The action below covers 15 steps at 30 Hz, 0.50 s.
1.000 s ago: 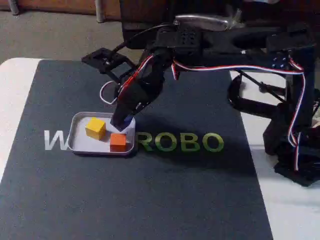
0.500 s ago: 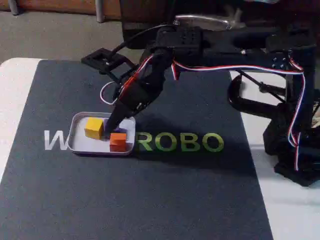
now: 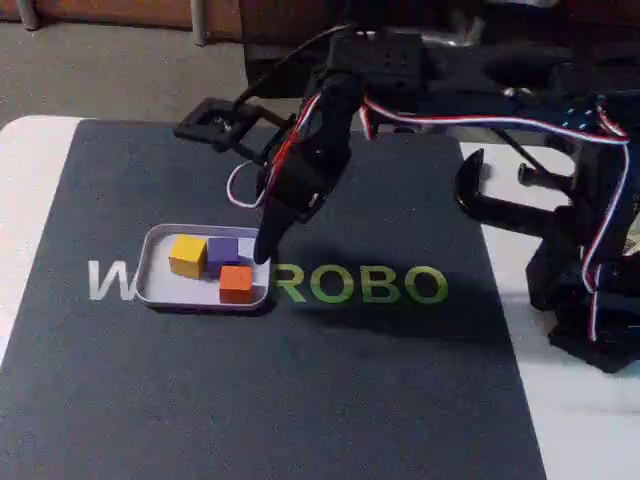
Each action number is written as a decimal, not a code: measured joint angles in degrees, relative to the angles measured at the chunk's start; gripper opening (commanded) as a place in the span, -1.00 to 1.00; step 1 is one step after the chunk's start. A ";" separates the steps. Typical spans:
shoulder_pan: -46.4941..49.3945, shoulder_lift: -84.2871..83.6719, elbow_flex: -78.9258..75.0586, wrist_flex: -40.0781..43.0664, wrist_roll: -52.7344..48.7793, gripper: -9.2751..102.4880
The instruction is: Move blocks one by one until all three blocks are in the tray.
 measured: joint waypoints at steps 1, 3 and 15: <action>0.00 0.97 0.35 0.53 -1.05 -0.48; 0.00 3.16 2.02 1.23 -3.34 -0.48; 2.72 23.03 23.73 1.23 -19.69 -0.57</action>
